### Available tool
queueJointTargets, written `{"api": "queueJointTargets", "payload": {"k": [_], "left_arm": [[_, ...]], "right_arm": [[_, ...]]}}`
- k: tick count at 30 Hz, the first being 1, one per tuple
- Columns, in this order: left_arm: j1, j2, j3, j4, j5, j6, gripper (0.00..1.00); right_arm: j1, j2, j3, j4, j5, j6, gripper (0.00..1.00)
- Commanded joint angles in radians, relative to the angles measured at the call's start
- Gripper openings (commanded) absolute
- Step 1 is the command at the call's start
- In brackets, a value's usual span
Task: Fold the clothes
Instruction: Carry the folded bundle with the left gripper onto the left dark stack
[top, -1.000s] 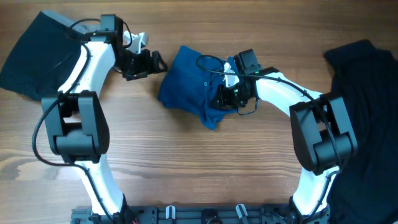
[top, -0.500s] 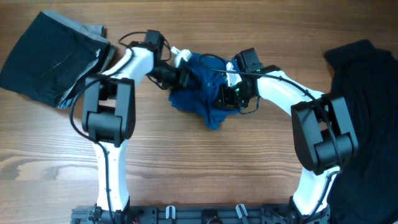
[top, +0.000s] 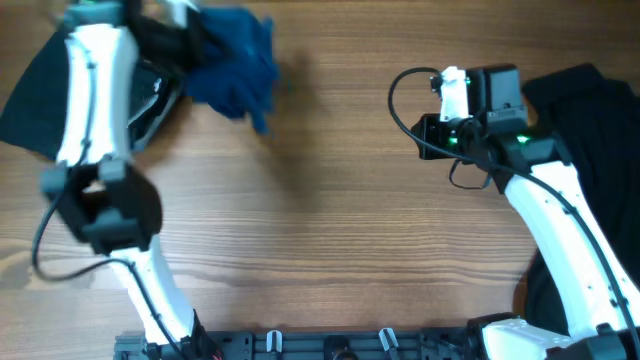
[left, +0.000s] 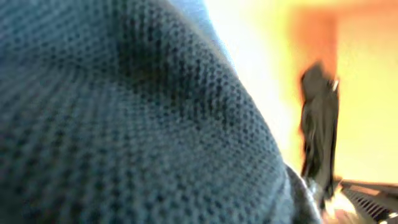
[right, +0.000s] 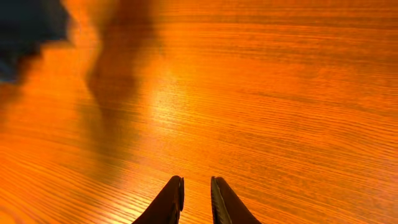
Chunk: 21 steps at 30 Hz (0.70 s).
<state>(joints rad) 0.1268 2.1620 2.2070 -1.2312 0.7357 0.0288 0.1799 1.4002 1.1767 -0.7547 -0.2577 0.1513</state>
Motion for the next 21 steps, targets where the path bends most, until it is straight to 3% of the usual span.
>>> {"api": "queueJointTargets", "payload": {"k": [1,4,5,6,7,8,11,15,16,18,19,21], "left_arm": [[0.181,-0.049,0.065,0.049,0.003,-0.037,0.04],[0.344,0.028,0.063,0.073,-0.143,-0.036,0.04],[0.391,0.071,0.063,0.072,-0.143,-0.037,0.09],[0.422,0.109,0.063,0.068,-0.144,-0.037,0.41],[0.450,0.151,0.063,0.059,-0.154,-0.038,0.86],[0.482,0.184,0.063,0.043,-0.169,-0.038,1.00],[0.623,0.121,0.097,-0.016,-0.110,-0.071,1.00],[0.705,-0.030,0.106,-0.043,-0.019,-0.060,0.98],[0.700,-0.059,0.106,-0.056,0.006,-0.057,0.84],[0.650,-0.076,0.105,-0.109,0.024,0.043,0.21],[0.607,-0.068,0.098,-0.137,-0.016,0.086,0.06],[0.515,-0.032,0.054,-0.133,-0.220,0.084,0.04]], "right_arm": [[-0.004,0.001,0.003,0.003,0.022,-0.017,0.19],[-0.004,0.001,0.003,-0.023,0.022,-0.016,0.19],[-0.004,0.001,0.003,-0.035,0.022,-0.009,0.19],[-0.004,0.001,0.003,-0.039,0.022,0.006,0.19],[-0.004,0.001,0.003,-0.040,0.022,0.014,0.19],[-0.004,0.001,0.003,-0.041,0.022,0.017,0.18],[-0.004,0.001,0.003,-0.045,0.023,0.035,0.21],[-0.004,0.001,0.003,-0.034,0.034,0.070,0.24],[-0.004,0.001,0.003,-0.031,0.034,0.089,0.25],[-0.004,0.001,0.003,-0.019,0.037,0.111,0.25],[-0.004,0.001,0.003,-0.017,0.045,0.134,0.25],[-0.003,0.001,0.003,-0.018,0.048,0.161,0.24]]}}
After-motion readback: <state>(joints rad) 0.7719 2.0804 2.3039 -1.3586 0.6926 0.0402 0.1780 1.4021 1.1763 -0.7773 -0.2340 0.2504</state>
